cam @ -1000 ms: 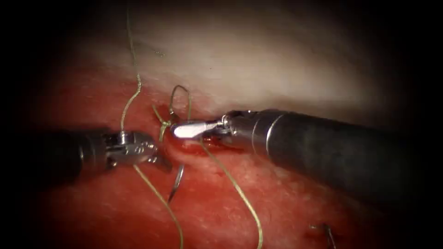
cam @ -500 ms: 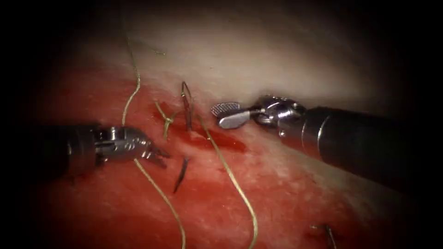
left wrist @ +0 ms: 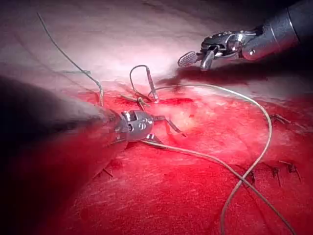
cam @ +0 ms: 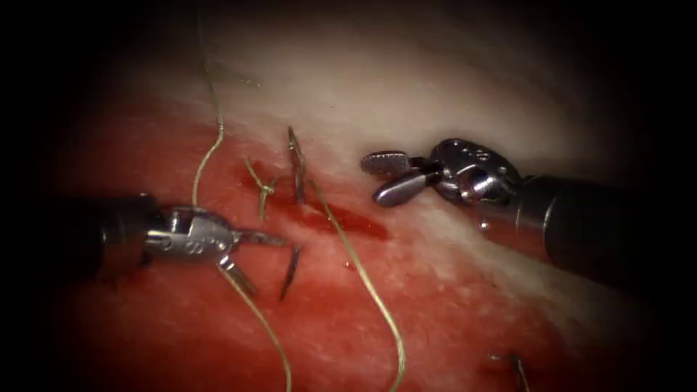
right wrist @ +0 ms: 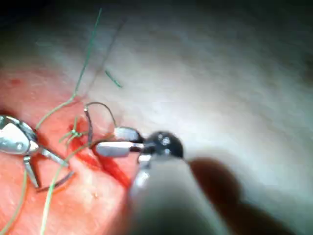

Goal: Wound Closure

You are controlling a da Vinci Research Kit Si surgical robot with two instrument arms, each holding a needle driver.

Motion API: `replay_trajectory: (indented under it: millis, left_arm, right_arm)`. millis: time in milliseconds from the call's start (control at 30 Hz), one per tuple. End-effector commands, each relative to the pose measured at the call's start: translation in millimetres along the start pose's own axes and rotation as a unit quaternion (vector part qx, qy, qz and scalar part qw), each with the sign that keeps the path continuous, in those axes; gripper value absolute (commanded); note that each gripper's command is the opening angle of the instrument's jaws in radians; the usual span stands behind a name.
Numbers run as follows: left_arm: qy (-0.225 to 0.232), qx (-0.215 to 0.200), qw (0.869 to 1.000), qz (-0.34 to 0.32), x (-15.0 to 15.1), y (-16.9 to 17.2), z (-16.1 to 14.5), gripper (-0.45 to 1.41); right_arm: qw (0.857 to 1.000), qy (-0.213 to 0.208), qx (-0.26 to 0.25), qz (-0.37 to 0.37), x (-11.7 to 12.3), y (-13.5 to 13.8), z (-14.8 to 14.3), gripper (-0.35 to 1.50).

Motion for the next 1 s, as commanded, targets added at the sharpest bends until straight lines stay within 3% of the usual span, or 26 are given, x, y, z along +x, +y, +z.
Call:
replay_trajectory:
  millis: [33,233,500,1000]
  left_arm:
    - [0.003,0.000,1.000,0.007,-0.3,-0.3,0.7,0.44]
    - [0.024,0.012,0.999,0.041,-0.6,0.2,0.1,0.31]
    - [0.049,0.053,0.995,0.073,-0.1,-1.2,1.1,0.24]
    - [0.084,0.061,0.991,0.090,0.2,-1.8,2.6,0.26]
  right_arm:
    - [1.000,0.004,0.002,-0.018,-0.6,0.7,0.6,1.26]
    - [0.994,0.014,-0.002,-0.107,-1.4,1.1,-0.3,1.21]
    - [0.990,0.014,-0.071,-0.122,-2.6,1.0,-0.1,1.18]
    - [0.988,0.013,-0.093,-0.121,-2.6,1.7,-0.1,1.16]
